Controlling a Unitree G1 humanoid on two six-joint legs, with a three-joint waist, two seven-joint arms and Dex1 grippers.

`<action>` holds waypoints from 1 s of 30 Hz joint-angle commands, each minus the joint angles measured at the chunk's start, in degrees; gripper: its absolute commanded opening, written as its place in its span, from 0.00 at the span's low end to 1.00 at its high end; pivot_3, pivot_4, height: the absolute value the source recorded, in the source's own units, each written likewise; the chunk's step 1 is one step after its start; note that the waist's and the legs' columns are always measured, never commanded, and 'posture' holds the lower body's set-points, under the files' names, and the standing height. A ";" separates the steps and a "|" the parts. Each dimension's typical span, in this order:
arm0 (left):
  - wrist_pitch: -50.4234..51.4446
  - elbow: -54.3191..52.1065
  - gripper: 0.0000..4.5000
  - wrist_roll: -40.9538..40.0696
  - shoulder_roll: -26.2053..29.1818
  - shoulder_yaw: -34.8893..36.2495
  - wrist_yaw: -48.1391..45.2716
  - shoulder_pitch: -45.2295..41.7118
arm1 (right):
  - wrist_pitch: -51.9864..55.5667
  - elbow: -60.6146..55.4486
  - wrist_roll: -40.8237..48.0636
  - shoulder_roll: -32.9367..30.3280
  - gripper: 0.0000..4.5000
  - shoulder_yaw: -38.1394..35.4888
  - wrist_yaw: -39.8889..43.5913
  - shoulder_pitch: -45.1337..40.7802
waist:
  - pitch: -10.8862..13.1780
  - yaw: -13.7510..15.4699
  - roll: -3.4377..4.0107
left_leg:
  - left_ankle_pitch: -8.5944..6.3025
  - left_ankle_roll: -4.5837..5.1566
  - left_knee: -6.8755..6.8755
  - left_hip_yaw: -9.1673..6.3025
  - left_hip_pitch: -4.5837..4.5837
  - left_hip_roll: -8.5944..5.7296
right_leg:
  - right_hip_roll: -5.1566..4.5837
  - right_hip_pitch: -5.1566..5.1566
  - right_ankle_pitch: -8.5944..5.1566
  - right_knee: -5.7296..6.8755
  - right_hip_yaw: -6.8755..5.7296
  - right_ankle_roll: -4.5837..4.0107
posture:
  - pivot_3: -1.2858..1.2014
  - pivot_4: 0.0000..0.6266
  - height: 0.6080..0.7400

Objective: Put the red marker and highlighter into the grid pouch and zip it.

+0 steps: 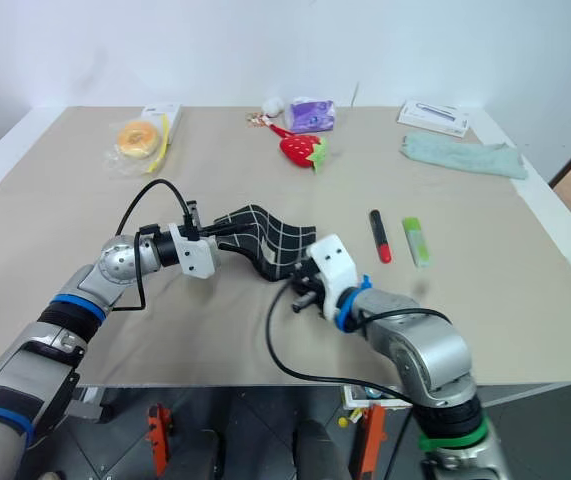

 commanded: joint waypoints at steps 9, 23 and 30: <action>0.22 -4.44 0.00 -2.86 -0.27 1.25 -1.60 2.18 | -3.08 1.96 -2.85 -0.79 0.01 -1.96 -0.44 -1.60 | 0.00 -0.10 0.00 | 0.01 0.00 0.02 0.01 0.03 0.02 | 0.03 0.02 0.05 0.01 0.02 -0.01 | 0.52 0.24 1.00; -1.87 -3.62 0.00 11.60 2.95 -3.53 0.57 2.32 | -3.75 2.30 -3.32 -1.19 0.01 -1.82 1.44 -2.88 | 0.00 -0.10 0.00 | 0.01 0.00 0.01 0.00 0.03 0.03 | 0.05 0.01 0.05 0.01 0.00 -0.03 | 0.52 0.24 1.00; -0.40 -3.57 0.00 13.21 2.61 -3.40 2.74 1.81 | -2.56 -0.15 -1.70 -1.89 0.01 -0.79 3.74 -2.04 | 0.00 -0.10 0.00 | 0.02 0.00 0.01 0.00 0.04 0.03 | 0.05 0.01 0.06 0.02 0.00 -0.03 | 0.52 0.24 1.00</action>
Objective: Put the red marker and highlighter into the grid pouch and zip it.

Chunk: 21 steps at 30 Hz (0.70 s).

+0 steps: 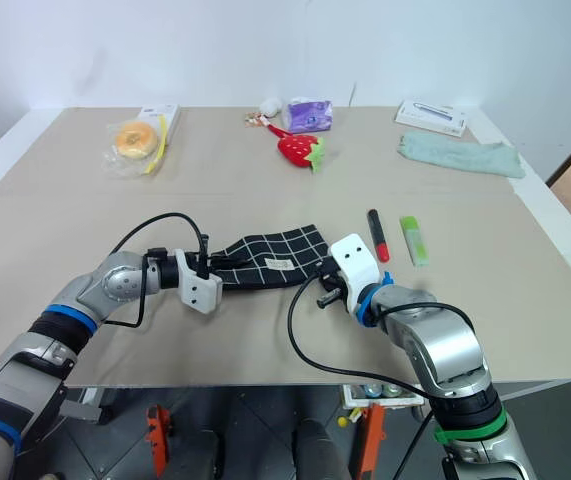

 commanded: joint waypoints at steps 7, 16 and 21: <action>3.56 -2.25 0.00 -2.56 -1.67 1.69 2.30 -1.38 | 0.08 -7.49 3.90 0.72 0.01 0.27 4.27 -0.35 | 0.00 -0.04 0.00 | 0.03 0.04 0.01 0.00 0.00 0.00 | 0.00 0.00 0.03 0.02 0.00 0.00 | 0.52 0.24 1.00; 4.15 -4.34 0.00 -6.53 -2.22 4.05 3.45 -1.32 | 0.49 -5.62 1.67 -1.38 0.01 0.35 3.80 -0.15 | 0.00 -0.04 0.00 | 0.03 0.04 0.00 0.00 -0.01 0.01 | 0.00 -0.01 0.02 0.02 -0.01 0.00 | 0.52 0.24 1.00; 4.62 -4.24 0.00 -5.63 -1.58 3.91 4.20 -1.44 | -0.79 -6.08 2.66 -2.60 0.01 -2.37 5.64 -0.08 | 0.00 -0.01 0.00 | 0.03 0.04 0.00 0.00 -0.01 0.00 | 0.00 -0.01 0.02 0.01 0.00 0.00 | 0.52 0.24 1.00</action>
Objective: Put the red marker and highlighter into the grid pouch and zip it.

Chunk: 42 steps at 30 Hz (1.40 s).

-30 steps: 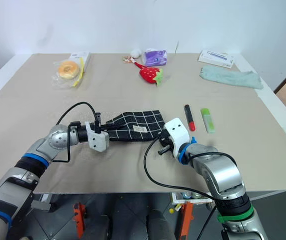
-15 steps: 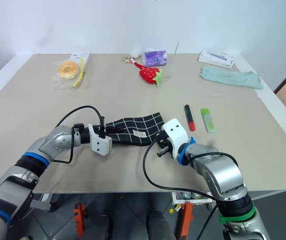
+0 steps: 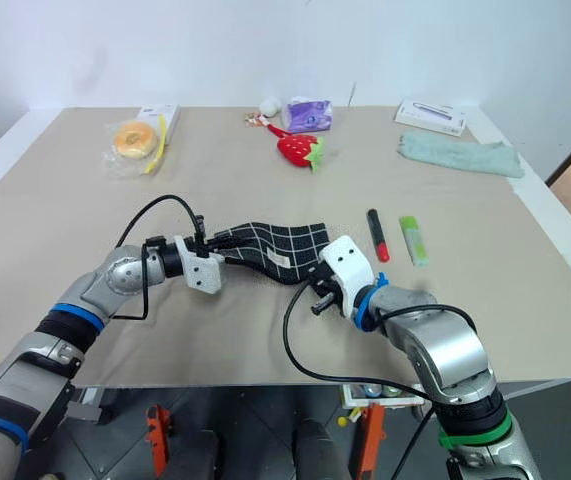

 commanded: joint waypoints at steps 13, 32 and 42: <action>2.65 -0.67 0.00 -2.57 -0.02 3.41 2.51 -2.37 | -4.90 -0.38 1.18 -0.81 0.01 -5.63 1.11 2.32 | 0.00 0.00 0.00 | 0.00 0.00 0.00 0.00 0.00 -0.01 | 0.00 0.00 0.00 0.00 0.00 0.00 | 0.52 0.24 1.00; 4.87 -3.56 0.00 -6.24 -0.71 3.31 -0.88 -1.01 | 0.20 -3.69 8.74 7.80 0.01 -7.22 -0.46 -1.18 | 0.00 0.00 0.00 | 0.00 0.00 0.01 -0.01 -0.01 -0.01 | -0.01 0.00 0.01 0.01 -0.01 -0.01 | 0.52 0.24 1.00; 6.17 -3.74 0.00 -7.54 -1.42 4.67 0.02 -1.85 | 0.99 -6.02 9.25 5.41 0.01 -2.89 0.64 0.06 | 0.00 -0.37 0.00 | 0.00 0.00 0.00 -0.01 0.02 0.02 | 0.03 0.00 0.01 0.01 -0.01 -0.02 | 0.52 0.24 1.00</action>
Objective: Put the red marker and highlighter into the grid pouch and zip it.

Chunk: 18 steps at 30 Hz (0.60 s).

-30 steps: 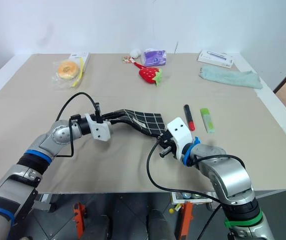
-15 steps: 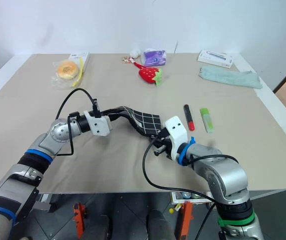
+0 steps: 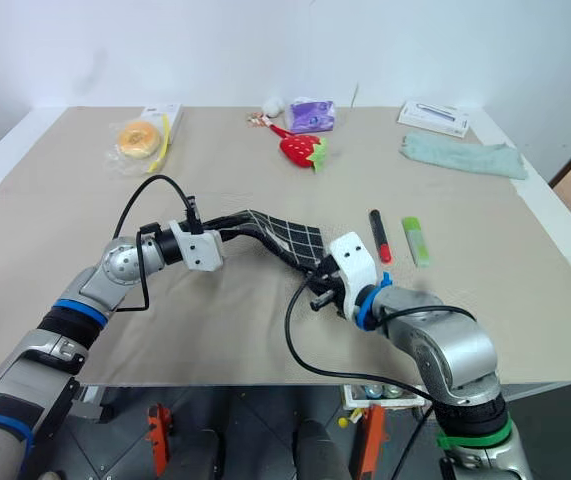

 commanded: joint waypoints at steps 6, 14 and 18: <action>0.67 -3.03 0.00 -1.99 -0.39 2.21 -0.05 -0.33 | -0.71 -3.61 3.09 4.90 0.01 -1.71 -0.99 -2.99 | 0.00 -0.34 0.00 | 0.02 -0.02 0.01 -0.01 -0.01 0.00 | 0.01 0.00 0.02 0.02 0.00 -0.02 | 0.52 0.24 1.00; 0.89 -4.10 0.00 -2.73 -0.60 1.99 -1.42 0.32 | 0.65 -2.00 3.73 8.79 0.01 -2.90 -3.90 -5.50 | 0.00 -0.44 0.00 | 0.01 -0.02 -0.01 -0.01 -0.01 0.00 | 0.00 -0.01 0.00 0.01 -0.01 -0.01 | 0.52 0.24 1.00; 1.05 -4.51 0.00 -2.75 -0.71 2.04 -1.79 0.62 | 1.50 -2.34 4.49 10.71 0.01 -3.36 -4.43 -6.40 | 0.00 -0.52 0.01 | 0.02 -0.02 -0.01 -0.03 0.01 0.02 | 0.02 -0.01 0.01 0.04 -0.02 -0.03 | 0.52 0.24 1.00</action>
